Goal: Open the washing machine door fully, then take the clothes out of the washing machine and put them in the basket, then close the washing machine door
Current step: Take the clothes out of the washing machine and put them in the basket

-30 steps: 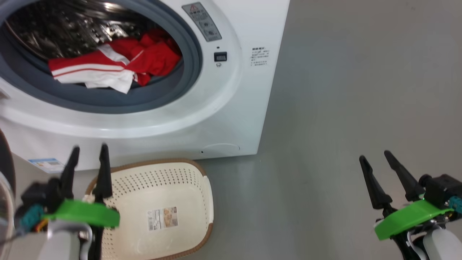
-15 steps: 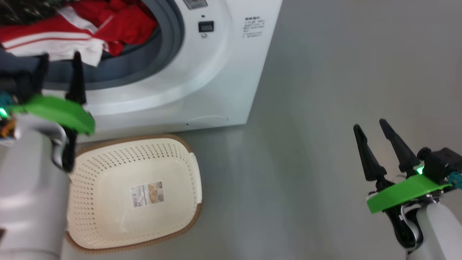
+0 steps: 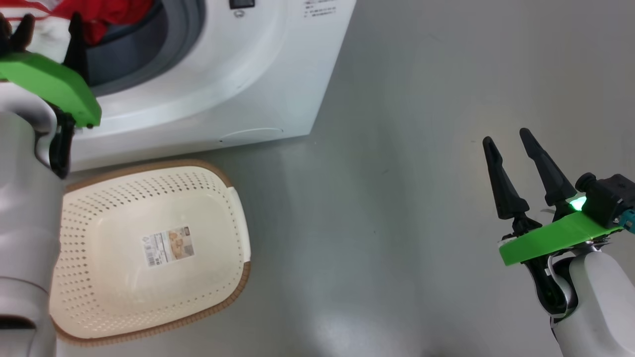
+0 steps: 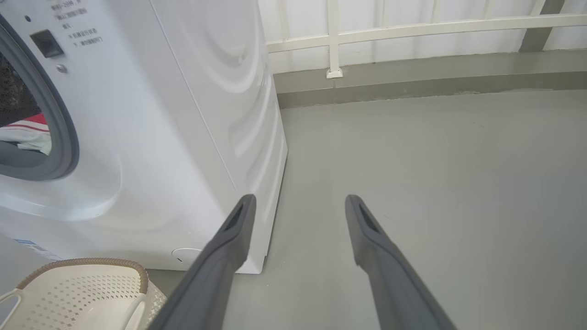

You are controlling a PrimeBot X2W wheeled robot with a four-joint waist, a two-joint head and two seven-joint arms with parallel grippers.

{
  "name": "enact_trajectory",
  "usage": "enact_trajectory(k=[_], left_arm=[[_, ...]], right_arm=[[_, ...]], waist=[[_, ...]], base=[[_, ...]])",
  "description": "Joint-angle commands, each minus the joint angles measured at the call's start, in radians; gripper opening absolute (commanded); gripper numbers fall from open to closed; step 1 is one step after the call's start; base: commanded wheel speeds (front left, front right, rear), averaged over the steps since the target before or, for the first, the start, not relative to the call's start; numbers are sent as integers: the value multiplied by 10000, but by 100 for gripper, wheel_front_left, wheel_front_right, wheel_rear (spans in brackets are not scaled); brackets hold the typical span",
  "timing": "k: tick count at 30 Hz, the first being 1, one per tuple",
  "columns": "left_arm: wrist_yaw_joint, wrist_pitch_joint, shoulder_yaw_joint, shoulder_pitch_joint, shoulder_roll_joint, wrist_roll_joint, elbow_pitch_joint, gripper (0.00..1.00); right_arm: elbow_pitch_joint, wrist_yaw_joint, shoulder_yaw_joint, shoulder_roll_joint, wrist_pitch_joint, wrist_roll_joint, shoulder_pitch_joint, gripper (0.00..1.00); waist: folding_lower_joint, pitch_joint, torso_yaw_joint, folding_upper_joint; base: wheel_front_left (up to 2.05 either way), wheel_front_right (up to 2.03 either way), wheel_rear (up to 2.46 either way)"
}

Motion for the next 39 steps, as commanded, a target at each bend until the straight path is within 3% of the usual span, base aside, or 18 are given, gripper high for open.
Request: enact_trajectory(k=[1,17,18,20,32,39], left_arm=[[-29,8,19,-316,499,-102,-77,100],[-29,-260,-828,-1530,1020,-819,1070,100],[-29,-297,-894,-1558,1026,-852,1078,47],[-29,-447,-985,-1590,1049,-936,1083,0],[-29,-986,-1501,-1068,732,-1796,834,0],[-29,-1116,-1344,135,631,-2678,-544,0]], right_arm=[[-263,16,145,-47,-120,-38,19,100],[-274,16,432,260,-120,24,-370,100],[-281,16,436,268,-120,31,-373,100],[-286,16,446,285,-120,37,-381,100],[-172,16,471,223,-120,-4,-295,100],[-178,16,549,24,-120,46,-31,100]], waist=[[0,230,-177,-1],[0,738,-679,-1],[0,742,-691,-1],[0,739,-707,-1],[0,265,-371,-1],[0,-514,18,-1]], base=[[0,0,0],[0,0,0],[0,0,0],[0,0,0],[0,0,0],[0,0,0]])
